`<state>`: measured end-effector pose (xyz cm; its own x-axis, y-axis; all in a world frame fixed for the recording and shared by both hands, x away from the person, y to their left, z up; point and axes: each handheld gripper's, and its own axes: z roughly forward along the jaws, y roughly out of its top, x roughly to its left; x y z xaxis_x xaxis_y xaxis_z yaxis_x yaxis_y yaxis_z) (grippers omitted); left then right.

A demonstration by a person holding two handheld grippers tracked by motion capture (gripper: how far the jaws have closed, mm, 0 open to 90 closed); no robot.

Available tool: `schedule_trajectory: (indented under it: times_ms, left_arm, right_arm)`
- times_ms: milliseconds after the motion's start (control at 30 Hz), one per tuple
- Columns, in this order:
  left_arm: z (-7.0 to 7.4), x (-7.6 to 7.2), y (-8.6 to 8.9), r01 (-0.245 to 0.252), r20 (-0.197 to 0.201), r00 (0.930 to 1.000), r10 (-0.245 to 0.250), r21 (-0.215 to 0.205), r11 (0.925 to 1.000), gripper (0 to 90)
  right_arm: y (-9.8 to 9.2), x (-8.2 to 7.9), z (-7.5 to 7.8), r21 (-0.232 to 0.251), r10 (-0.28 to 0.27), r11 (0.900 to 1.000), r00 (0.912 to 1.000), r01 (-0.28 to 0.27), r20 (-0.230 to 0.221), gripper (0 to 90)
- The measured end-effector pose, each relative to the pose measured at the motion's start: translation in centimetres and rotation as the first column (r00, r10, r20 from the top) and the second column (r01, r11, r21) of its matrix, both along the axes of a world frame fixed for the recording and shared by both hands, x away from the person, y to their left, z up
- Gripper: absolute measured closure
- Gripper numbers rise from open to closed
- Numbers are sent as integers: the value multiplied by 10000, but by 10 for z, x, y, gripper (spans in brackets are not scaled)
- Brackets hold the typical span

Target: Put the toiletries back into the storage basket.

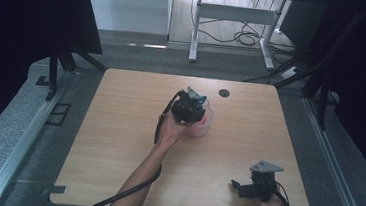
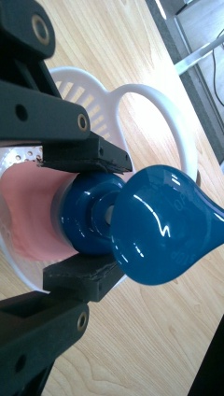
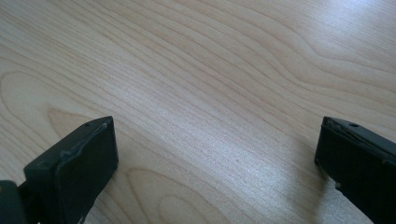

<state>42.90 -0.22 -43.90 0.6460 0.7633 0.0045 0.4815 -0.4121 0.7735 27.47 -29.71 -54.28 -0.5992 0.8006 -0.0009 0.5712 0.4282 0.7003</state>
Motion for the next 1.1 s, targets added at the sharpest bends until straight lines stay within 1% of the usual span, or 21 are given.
schedule_trajectory:
  times_ms: [133,367,500,767,867,1000,1100]
  left_arm:
    - [0,0,0,36,-79,10000,-35,144,9999,482]
    - [0,1,-1,169,-185,9997,-169,6,9999,394]
    - [2,0,-1,154,-126,9998,-156,-131,9998,342]
    - [8,-3,0,122,11,9999,-122,-249,9996,217]
    - [10,-5,1,119,24,9999,-119,-245,9996,192]
    - [13,-7,3,145,113,9998,-142,-226,9996,136]
    - [16,-9,6,225,198,9996,-219,-301,9993,127]
  right_arm:
    - [0,0,0,-8,10,10000,10000,-10,11,0]
    - [0,0,0,-3,18,10000,10000,-18,5,0]
    - [0,0,0,-9,25,10000,10000,-25,12,0]
    - [0,0,0,-1,13,10000,10000,-13,-6,0]
    - [0,0,0,-2,14,10000,10000,-14,-6,0]
    - [0,0,0,-6,23,10000,10000,-23,10,0]
    - [0,0,0,-9,26,10000,10000,-26,6,0]
